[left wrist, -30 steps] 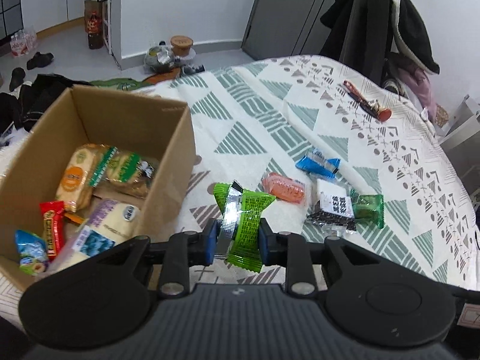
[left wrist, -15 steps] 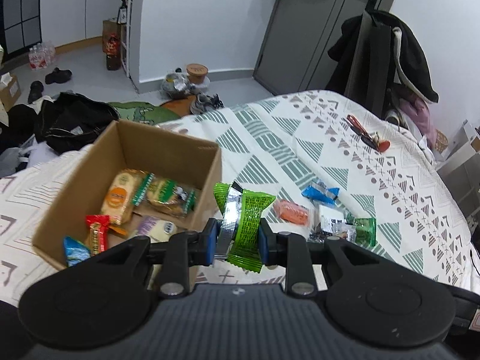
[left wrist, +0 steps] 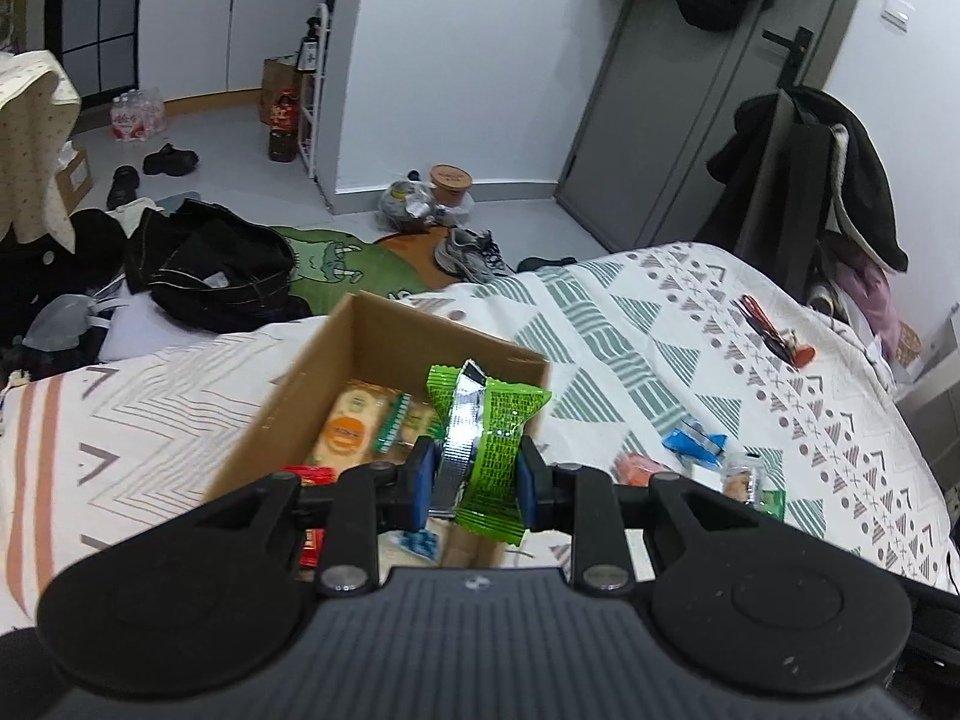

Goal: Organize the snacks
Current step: 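Carry the green candy and clear stick pack over the box with both tools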

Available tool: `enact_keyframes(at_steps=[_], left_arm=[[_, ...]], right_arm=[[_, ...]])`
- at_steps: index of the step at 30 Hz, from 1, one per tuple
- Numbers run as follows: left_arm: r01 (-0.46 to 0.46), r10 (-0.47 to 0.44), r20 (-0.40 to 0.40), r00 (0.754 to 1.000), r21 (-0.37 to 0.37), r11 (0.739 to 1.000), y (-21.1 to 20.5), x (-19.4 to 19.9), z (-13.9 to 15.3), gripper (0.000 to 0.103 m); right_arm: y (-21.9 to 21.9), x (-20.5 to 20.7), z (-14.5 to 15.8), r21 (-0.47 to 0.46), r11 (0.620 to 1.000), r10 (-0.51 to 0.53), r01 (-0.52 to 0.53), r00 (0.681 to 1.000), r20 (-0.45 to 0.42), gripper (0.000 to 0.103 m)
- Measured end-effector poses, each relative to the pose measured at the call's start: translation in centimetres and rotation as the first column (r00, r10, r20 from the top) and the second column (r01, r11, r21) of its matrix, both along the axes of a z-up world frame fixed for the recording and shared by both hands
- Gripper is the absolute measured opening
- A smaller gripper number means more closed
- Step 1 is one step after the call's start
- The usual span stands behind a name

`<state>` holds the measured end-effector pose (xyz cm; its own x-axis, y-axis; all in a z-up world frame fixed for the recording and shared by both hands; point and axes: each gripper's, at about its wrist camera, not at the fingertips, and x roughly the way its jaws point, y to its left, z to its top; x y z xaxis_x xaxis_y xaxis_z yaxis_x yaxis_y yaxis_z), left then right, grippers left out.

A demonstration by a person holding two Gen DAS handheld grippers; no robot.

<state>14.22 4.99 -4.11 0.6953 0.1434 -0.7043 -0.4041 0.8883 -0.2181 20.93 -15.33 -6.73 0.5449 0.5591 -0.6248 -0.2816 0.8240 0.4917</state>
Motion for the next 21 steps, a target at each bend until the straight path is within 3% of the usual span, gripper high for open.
enact_keyframes(at_steps=[15, 21], left_arm=[[-0.032, 0.030, -0.033, 0.999, -0.061, 0.998, 4.7, -1.2, -1.3, 0.028], [-0.039, 0.033, -0.068, 0.997, -0.097, 0.994, 6.3, -1.2, -2.5, 0.040]], right_arm=[[4.5, -1.5, 0.5, -0.012, 0.997, 0.081, -0.080, 0.996, 0.046, 0.017], [6.4, -1.6, 0.2, -0.021, 0.993, 0.113, -0.112, 0.993, 0.041, 0.017]])
